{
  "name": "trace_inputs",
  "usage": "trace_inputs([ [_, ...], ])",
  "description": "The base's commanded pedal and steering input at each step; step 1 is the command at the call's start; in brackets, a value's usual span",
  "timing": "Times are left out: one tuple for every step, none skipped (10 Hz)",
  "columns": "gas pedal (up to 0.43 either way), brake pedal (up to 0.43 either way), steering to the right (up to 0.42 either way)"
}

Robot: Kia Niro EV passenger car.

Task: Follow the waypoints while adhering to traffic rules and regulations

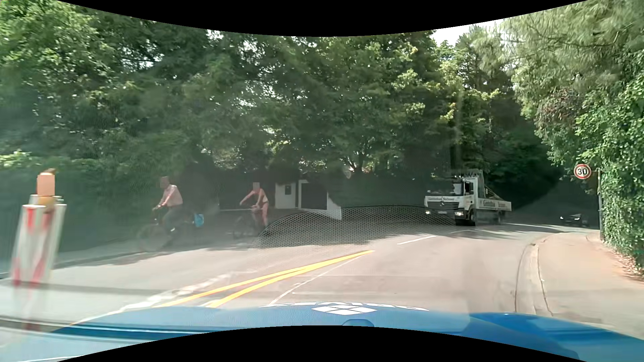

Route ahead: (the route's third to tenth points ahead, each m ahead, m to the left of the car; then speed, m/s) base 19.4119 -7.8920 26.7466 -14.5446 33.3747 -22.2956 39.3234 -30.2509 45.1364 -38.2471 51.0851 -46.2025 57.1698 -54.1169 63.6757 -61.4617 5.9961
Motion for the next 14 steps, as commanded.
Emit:
trace_inputs([
  [0.130, 0.000, 0.239],
  [0.130, 0.000, 0.251],
  [0.130, 0.000, 0.260],
  [0.138, 0.000, 0.269],
  [0.150, 0.000, 0.274],
  [0.150, 0.000, 0.274],
  [0.150, 0.000, 0.270],
  [0.150, 0.000, 0.267],
  [0.150, 0.000, 0.265],
  [0.157, 0.000, 0.263],
  [0.157, 0.000, 0.256],
  [0.157, 0.000, 0.249],
  [0.157, 0.000, 0.232],
  [0.157, 0.000, 0.211],
])
